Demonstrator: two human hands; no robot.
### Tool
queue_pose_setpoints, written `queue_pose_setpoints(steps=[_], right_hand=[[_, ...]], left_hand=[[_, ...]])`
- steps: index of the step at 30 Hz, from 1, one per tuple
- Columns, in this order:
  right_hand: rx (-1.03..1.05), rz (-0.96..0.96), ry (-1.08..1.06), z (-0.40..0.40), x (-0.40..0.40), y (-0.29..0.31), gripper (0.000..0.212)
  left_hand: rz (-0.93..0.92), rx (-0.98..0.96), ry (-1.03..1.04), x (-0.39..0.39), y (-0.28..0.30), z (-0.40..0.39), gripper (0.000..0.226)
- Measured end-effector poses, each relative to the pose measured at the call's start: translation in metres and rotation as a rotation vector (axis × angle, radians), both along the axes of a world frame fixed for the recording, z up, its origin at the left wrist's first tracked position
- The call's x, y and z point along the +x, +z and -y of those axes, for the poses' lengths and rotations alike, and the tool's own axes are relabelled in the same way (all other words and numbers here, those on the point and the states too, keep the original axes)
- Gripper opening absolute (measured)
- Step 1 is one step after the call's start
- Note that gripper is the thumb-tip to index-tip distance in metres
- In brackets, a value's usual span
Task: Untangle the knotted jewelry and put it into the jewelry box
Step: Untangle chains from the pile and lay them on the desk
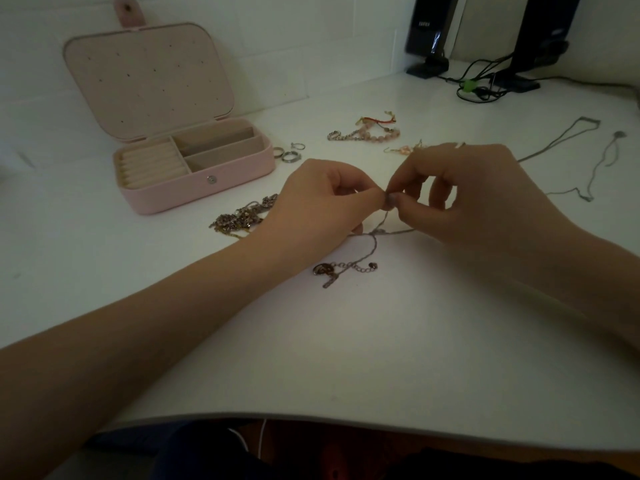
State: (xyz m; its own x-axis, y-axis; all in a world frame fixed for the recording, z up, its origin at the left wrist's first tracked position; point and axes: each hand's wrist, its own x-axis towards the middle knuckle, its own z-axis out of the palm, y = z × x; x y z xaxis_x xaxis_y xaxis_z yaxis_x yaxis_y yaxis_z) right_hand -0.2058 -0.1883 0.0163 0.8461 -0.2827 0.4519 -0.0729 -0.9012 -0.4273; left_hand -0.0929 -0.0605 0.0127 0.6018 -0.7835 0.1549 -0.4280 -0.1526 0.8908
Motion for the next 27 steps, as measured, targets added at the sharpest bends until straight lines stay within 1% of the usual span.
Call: queue_pose_setpoints(steps=[4,7,13,17,21,23,25,27], right_hand=[[-0.018,0.016,-0.01,-0.0008,0.0,0.0006,0.031],[-0.02,0.029,-0.004,-0.001,-0.0013,0.0016,0.028],[0.044,0.039,0.009,0.0013,-0.0015,0.0004,0.009],[0.077,-0.007,0.007,0.0029,-0.0003,-0.001,0.014],[0.22,-0.098,0.101,-0.0009,0.0028,-0.0011,0.014],[0.325,-0.095,0.13,-0.0014,0.0049,-0.0018,0.007],[0.39,-0.075,0.122,0.0004,0.006,-0.0017,0.006],[0.469,-0.063,0.087,0.0023,0.006,0.0003,0.004]], left_hand=[[0.027,0.005,-0.022,-0.0022,0.0013,-0.0006,0.013],[0.042,-0.006,-0.023,-0.0022,0.0016,-0.0006,0.012],[-0.014,-0.015,-0.009,0.0015,-0.0014,-0.0005,0.01],[-0.071,-0.048,0.002,0.003,-0.0018,0.0004,0.012],[-0.175,-0.158,-0.082,0.0017,0.0014,0.0008,0.017],[-0.187,-0.188,-0.119,0.0005,0.0024,0.0009,0.019],[-0.178,-0.185,-0.111,-0.0002,0.0025,0.0011,0.019],[-0.165,-0.167,-0.053,0.0016,0.002,0.001,0.021]])
